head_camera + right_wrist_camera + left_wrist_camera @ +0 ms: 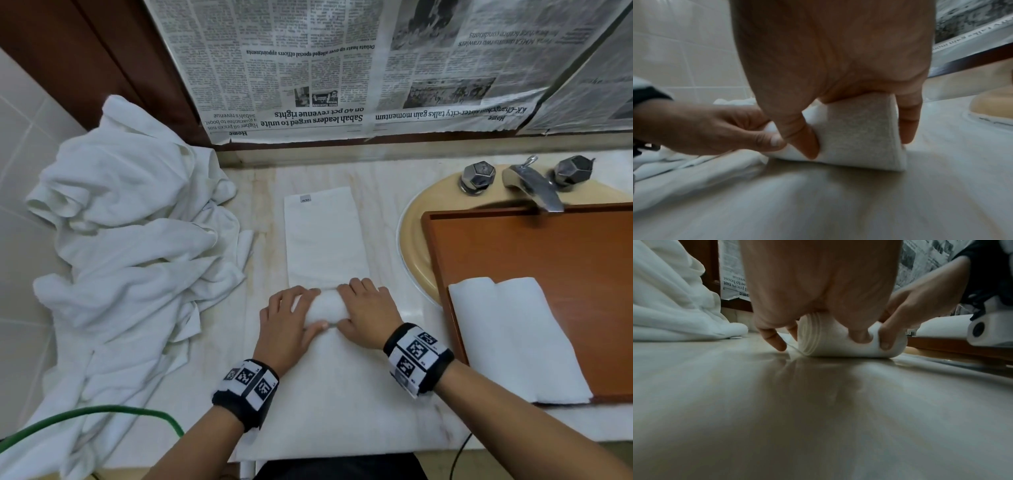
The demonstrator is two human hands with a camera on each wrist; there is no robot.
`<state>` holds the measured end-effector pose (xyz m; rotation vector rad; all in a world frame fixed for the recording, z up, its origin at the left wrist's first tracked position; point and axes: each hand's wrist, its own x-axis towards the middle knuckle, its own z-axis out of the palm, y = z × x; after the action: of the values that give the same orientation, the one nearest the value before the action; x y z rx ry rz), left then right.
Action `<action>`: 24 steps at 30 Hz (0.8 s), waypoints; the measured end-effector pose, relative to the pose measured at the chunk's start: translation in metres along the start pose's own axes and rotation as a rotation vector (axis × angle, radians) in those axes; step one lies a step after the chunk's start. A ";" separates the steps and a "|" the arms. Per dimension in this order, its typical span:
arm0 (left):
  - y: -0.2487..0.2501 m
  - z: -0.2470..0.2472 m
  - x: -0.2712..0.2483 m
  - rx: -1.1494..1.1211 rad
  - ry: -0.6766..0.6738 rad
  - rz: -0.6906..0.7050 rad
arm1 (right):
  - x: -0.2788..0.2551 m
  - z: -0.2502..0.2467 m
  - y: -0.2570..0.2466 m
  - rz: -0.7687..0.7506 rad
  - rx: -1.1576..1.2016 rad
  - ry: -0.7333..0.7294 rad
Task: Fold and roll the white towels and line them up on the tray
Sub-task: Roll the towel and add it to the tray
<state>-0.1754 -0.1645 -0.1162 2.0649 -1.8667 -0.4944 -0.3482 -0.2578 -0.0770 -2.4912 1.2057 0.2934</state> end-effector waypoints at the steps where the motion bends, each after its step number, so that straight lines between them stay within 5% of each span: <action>1: -0.002 0.000 0.003 0.011 -0.021 -0.003 | 0.000 -0.003 0.003 -0.003 0.045 -0.024; 4: -0.008 -0.009 0.019 0.039 -0.155 -0.043 | -0.005 -0.004 0.013 0.026 0.210 -0.003; 7: -0.007 -0.019 0.036 -0.003 -0.273 -0.119 | -0.014 0.007 0.011 -0.049 0.045 0.118; 12: -0.003 -0.019 0.034 -0.020 -0.227 -0.112 | -0.002 0.015 0.005 -0.034 -0.047 0.145; 15: -0.002 -0.014 0.024 0.070 -0.097 -0.048 | 0.008 0.003 0.008 -0.038 -0.005 0.080; 24: 0.006 -0.030 0.043 0.307 -0.244 -0.123 | 0.024 -0.020 0.017 0.039 0.204 -0.235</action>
<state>-0.1634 -0.2076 -0.0881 2.4251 -2.0710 -0.5393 -0.3465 -0.2924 -0.0702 -2.1928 1.1277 0.4369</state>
